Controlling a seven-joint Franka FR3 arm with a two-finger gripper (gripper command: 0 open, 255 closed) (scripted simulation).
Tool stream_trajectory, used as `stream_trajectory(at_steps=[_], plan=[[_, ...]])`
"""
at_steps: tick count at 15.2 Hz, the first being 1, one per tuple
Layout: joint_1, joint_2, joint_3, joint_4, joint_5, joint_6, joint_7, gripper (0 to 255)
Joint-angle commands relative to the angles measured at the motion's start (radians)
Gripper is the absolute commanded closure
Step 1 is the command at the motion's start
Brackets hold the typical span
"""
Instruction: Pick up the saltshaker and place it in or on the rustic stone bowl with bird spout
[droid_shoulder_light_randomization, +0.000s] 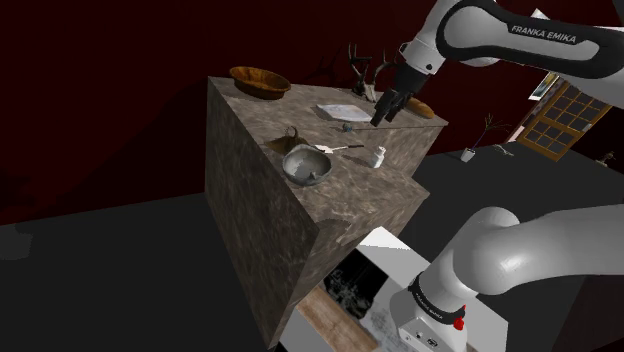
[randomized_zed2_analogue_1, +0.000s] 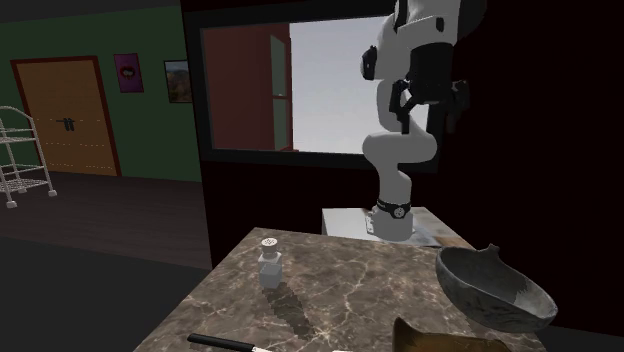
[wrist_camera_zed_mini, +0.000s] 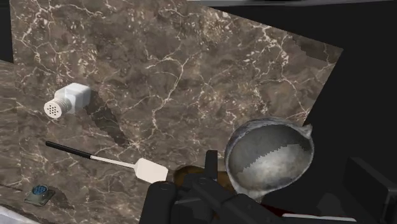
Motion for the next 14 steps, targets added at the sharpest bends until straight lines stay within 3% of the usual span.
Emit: stream_trajectory(at_steps=[1, 8, 14], plan=[[-0.012, 0.035, -0.042, 0.002, -0.018, 0.025, -0.045, 0], [-0.042, 0.19, -0.18, 0.035, -0.053, 0.119, -0.191, 0], [-0.054, 0.363, -0.297, 0.105, -0.04, 0.194, -0.328, 0]])
